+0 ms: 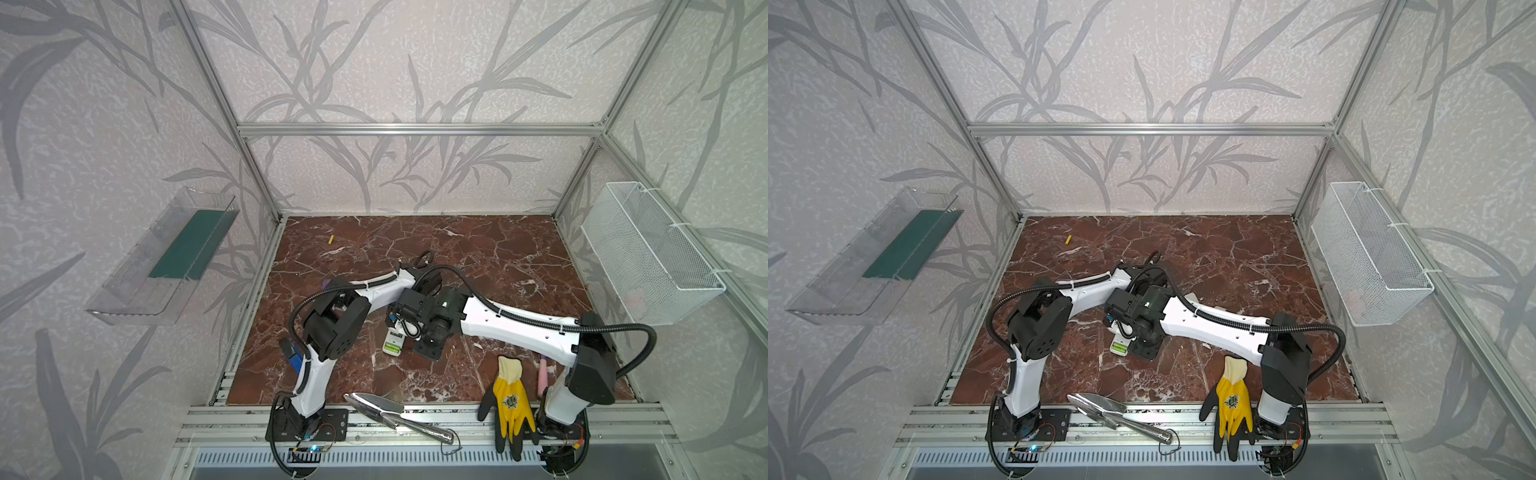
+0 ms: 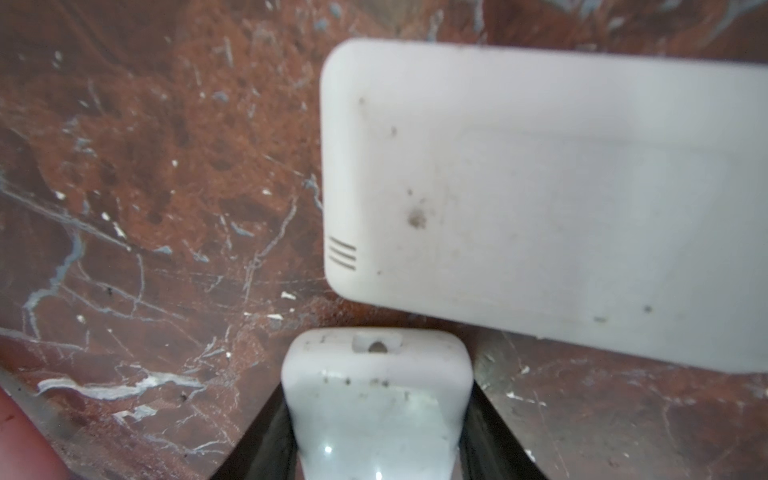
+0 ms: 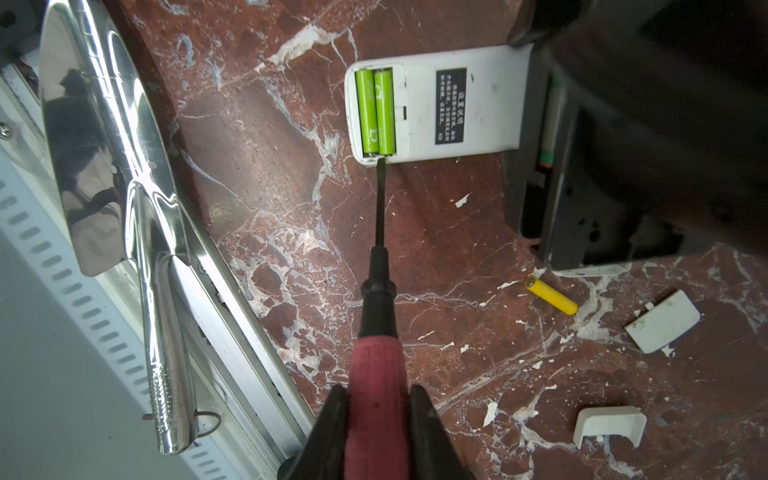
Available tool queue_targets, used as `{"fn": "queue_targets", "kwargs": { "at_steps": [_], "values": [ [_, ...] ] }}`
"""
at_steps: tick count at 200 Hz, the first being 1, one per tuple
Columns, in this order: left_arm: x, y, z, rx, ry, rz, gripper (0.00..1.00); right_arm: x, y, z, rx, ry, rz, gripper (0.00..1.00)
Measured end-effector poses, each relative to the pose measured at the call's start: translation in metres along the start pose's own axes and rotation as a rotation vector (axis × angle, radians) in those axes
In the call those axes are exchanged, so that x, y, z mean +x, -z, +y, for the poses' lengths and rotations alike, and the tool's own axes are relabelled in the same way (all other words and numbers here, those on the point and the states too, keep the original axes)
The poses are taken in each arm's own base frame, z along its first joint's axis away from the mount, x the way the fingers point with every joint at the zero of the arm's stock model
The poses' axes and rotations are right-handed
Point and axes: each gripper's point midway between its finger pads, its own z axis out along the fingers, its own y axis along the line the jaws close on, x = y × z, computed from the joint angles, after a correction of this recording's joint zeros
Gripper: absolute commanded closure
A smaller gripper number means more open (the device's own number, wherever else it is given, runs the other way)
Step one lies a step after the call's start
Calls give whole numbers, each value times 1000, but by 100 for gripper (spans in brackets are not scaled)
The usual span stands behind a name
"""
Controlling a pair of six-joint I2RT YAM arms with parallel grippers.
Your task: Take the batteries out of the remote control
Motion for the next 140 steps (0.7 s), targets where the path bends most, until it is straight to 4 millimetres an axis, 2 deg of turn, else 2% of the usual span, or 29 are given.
{"fn": "queue_targets", "kwargs": {
  "at_steps": [78, 117, 140],
  "values": [
    [1, 0, -1, -8, -19, -4, 93, 12, -17, 4, 27, -10, 59, 100],
    [1, 0, -2, -35, -46, -18, 93, 36, -44, 4, 35, -63, 82, 100],
    [1, 0, -2, -38, -51, -18, 94, 44, -57, 5, 37, -84, 58, 100]
  ]
}}
